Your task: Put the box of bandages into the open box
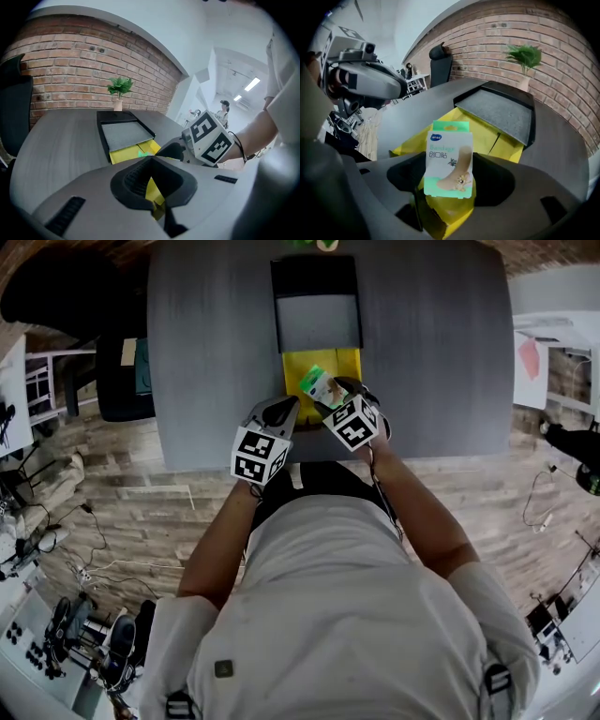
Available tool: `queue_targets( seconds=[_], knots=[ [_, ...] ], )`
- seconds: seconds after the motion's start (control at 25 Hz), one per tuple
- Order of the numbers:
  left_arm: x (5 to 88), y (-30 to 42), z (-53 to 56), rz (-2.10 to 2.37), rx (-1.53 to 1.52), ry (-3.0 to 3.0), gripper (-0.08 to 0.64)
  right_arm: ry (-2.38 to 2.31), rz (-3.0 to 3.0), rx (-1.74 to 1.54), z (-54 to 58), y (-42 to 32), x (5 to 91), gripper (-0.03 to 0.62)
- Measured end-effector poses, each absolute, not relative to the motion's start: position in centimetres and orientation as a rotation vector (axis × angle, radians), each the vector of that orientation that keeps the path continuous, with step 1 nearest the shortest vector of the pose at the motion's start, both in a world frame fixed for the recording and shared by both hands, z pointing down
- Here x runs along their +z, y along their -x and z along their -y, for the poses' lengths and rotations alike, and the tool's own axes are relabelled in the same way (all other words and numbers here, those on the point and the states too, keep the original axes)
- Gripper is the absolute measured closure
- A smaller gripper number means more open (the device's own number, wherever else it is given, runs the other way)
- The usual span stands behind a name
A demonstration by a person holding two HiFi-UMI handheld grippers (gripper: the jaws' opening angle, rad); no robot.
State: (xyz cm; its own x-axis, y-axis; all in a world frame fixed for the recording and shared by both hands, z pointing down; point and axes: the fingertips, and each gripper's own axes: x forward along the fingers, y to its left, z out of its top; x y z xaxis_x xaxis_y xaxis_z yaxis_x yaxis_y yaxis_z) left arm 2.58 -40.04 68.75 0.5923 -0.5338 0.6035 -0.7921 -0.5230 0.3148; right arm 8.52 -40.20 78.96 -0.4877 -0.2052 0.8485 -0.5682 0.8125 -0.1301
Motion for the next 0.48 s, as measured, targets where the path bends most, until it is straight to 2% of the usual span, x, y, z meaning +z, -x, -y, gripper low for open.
queue_targets(
  seconds=[0.48],
  knots=[
    [68.6,-1.4,39.7,1.048,0.611,-2.258,0.545,-0.552,2.059,0.531,40.3,-8.3,80.4,0.293]
  ],
)
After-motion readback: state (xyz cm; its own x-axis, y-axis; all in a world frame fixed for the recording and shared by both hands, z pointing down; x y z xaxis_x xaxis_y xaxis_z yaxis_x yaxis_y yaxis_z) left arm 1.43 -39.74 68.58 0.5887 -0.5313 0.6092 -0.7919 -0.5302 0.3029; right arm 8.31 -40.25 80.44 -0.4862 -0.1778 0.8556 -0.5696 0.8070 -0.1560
